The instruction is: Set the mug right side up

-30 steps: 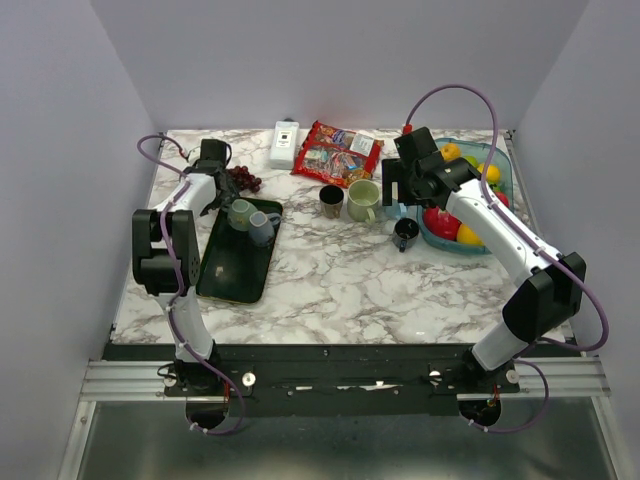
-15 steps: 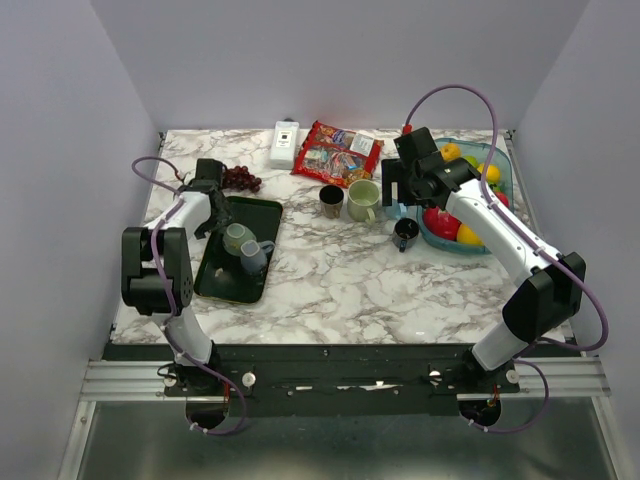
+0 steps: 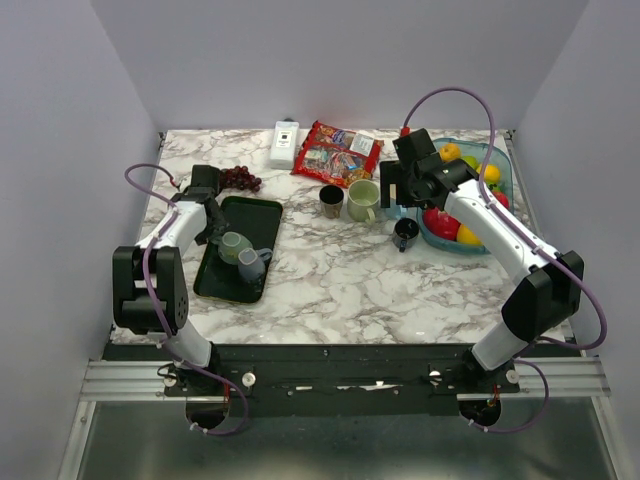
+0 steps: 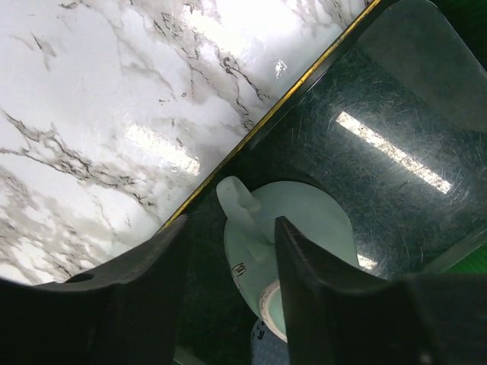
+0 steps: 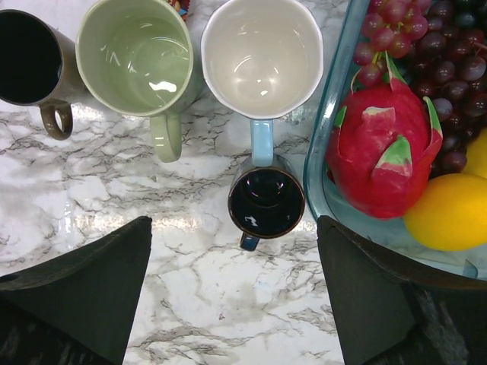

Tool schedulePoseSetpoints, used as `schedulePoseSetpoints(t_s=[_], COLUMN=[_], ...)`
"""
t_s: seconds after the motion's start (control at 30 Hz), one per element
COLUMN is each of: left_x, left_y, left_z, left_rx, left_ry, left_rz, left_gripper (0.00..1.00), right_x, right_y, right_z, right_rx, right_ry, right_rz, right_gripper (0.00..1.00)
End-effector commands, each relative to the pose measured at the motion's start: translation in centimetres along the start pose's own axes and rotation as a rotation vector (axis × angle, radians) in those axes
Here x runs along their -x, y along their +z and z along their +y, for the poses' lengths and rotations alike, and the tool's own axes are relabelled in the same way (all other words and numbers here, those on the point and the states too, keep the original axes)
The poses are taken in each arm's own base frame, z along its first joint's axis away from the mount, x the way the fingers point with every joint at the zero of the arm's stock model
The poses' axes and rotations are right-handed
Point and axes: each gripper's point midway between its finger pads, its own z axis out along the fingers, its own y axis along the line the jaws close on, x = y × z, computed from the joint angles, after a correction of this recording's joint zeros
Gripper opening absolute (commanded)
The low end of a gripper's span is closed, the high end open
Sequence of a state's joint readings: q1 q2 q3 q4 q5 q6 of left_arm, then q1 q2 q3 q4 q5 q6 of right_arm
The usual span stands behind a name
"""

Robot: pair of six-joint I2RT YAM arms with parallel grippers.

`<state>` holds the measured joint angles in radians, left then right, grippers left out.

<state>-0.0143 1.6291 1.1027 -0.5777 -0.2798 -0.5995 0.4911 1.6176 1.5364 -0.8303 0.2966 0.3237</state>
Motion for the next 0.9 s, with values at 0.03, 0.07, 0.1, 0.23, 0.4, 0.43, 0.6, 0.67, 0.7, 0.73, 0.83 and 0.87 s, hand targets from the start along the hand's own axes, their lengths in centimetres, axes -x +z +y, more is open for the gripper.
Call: schedulePoseSetpoints(t_s=[0.03,0.07,0.1,0.23,0.4,0.43,0.6,0.67,0.7,0.73,0.83,0.87], left_x=[-0.9,-1.2,-1.5,-2.7,-3.8,-3.8,-3.7,-3.8,-4.1,-4.3,-5.4,-5.6], left_y=[-0.9,-1.0,-1.2,-1.8,-3.2,-3.4,-4.1,-4.3,-4.5,-4.5,-4.5,-4.4], left_z=[0.8,1.0,1.1,1.6,2.0,2.0,1.8,1.5,1.1,1.0,0.5,0.5], left_rx=[0.001,0.005,0.004,-0.011,-0.038,-0.042,-0.072,-0.094,-0.125,-0.132,-0.177,-0.178], left_ry=[-0.006,-0.004,-0.003,0.002,-0.001,-0.001,0.001,0.02,0.025,0.029,0.053,0.058], left_rz=[0.01,0.017,0.021,0.044,0.059,0.06,0.052,0.054,0.065,0.07,0.1,0.103], left_gripper=[0.48,0.48,0.47,0.46,0.59,0.61,0.68,0.68,0.68,0.68,0.65,0.64], right_x=[-0.3,-0.3,-0.2,-0.3,-0.4,-0.4,-0.4,-0.4,-0.5,-0.5,-0.7,-0.6], right_y=[0.4,0.5,0.5,0.7,0.8,0.8,0.9,0.9,1.0,0.9,1.1,1.1], right_z=[0.7,0.7,0.8,1.0,1.2,1.3,1.6,1.5,1.5,1.5,1.5,1.5], right_rx=[0.02,0.022,0.025,0.034,0.044,0.046,0.06,0.058,0.058,0.055,0.058,0.06], right_ry=[-0.003,-0.001,-0.003,-0.003,-0.005,-0.005,-0.006,-0.005,-0.008,-0.007,-0.007,-0.003], right_rz=[0.005,0.006,0.007,0.011,0.016,0.017,0.02,0.019,0.024,0.022,0.027,0.025], right_gripper=[0.95,0.95,0.95,0.94,0.94,0.94,0.94,0.94,0.94,0.94,0.94,0.94])
